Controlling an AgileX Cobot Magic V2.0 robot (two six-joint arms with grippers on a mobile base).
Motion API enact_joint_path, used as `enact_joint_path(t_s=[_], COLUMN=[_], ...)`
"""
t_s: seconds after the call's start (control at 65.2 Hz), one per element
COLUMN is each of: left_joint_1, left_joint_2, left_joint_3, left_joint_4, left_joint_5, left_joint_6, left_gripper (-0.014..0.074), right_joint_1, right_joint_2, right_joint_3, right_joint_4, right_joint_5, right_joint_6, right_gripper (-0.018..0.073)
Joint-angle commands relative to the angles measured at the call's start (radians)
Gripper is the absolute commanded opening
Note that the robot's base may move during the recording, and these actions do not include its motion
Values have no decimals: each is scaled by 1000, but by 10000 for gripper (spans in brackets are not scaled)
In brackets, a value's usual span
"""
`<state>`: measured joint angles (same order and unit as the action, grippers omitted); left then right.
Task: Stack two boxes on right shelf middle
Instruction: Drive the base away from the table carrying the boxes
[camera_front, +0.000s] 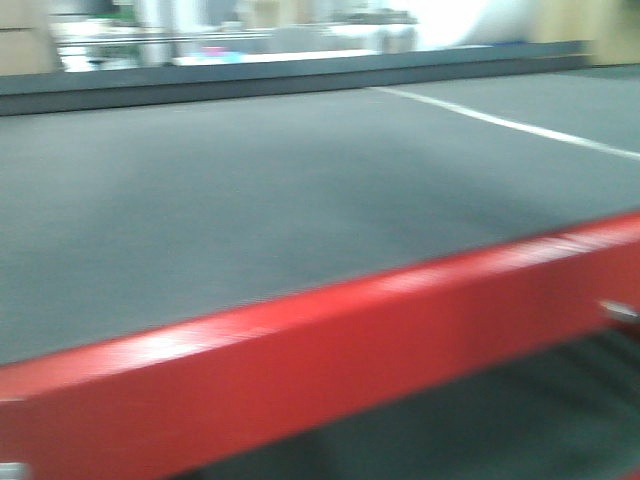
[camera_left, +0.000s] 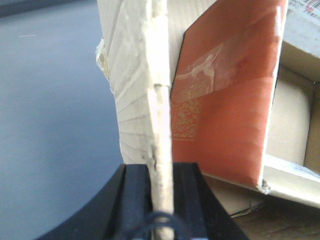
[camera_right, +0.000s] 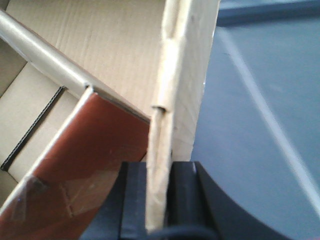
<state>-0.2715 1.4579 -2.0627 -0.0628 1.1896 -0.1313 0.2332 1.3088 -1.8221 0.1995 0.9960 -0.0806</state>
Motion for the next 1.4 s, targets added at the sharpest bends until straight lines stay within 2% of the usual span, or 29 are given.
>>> enact_joint_path(t_s=[0.0,1.381], left_joint_1=[5,5], left_joint_2=[-11,-11], left_joint_3=[-10,-10], left_joint_4=[32,32], left_joint_5=[-35,-35], left_joint_6=[-3,-3], left_gripper=[-111,-111], right_joint_1=[-10,-10], right_joint_2=[-16,-16], right_joint_3=[-12,-12], right_joint_4=[-31,-31], right_joint_5=[-62,-62], right_joint_6=[-16,-16], right_gripper=[-153,-153])
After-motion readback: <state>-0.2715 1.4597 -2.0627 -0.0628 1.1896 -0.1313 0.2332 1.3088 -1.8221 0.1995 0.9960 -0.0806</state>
